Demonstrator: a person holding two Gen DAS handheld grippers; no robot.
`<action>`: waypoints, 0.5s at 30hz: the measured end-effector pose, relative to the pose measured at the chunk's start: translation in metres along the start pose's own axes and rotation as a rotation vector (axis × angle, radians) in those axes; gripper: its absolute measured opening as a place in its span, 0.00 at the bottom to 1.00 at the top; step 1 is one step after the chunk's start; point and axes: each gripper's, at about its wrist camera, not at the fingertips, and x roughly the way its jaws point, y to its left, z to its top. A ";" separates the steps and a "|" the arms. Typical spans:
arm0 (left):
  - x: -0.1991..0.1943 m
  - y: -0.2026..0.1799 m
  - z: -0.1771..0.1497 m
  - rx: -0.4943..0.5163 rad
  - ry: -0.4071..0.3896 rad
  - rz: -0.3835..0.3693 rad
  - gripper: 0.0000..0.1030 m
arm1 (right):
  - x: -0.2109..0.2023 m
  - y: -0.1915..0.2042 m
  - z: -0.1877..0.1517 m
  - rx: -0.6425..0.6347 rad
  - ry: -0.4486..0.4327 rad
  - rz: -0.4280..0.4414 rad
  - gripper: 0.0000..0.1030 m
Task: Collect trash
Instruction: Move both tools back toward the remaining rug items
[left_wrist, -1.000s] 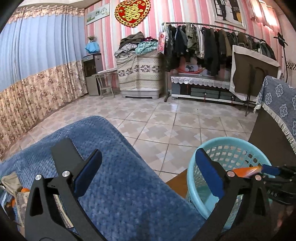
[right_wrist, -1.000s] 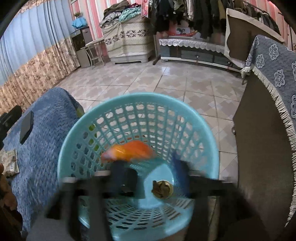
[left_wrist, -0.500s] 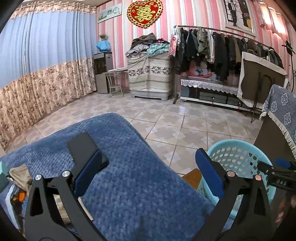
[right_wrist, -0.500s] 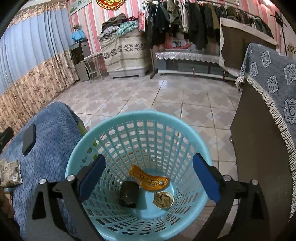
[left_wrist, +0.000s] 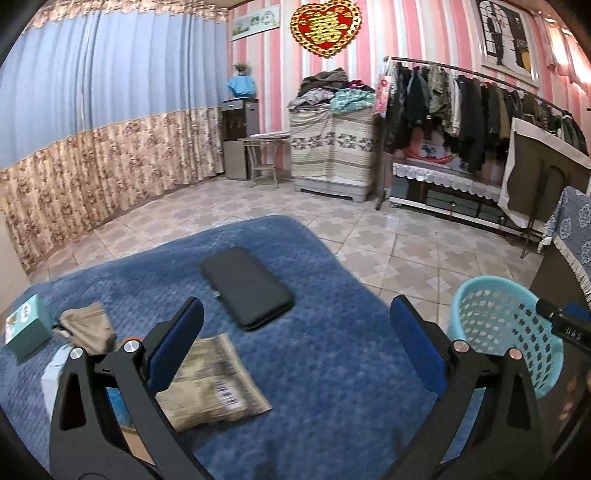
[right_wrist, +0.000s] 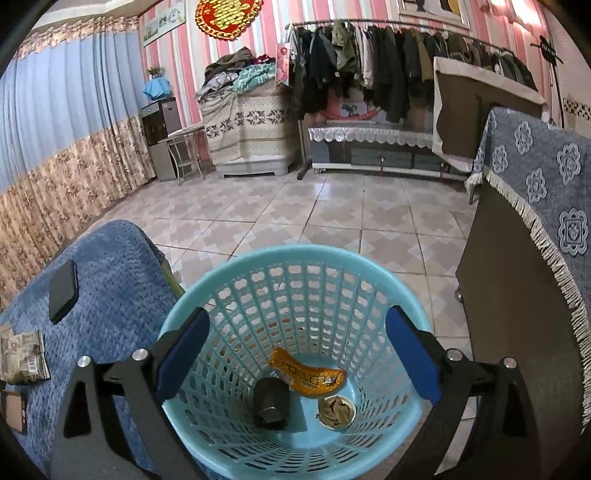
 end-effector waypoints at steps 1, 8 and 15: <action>-0.002 0.004 -0.003 -0.004 0.001 0.006 0.95 | -0.003 0.006 0.000 -0.015 -0.013 -0.002 0.91; -0.022 0.049 -0.016 -0.041 0.002 0.064 0.95 | -0.023 0.037 -0.007 -0.085 -0.073 0.002 0.91; -0.046 0.087 -0.028 -0.074 -0.008 0.115 0.95 | -0.039 0.075 -0.015 -0.176 -0.106 0.046 0.92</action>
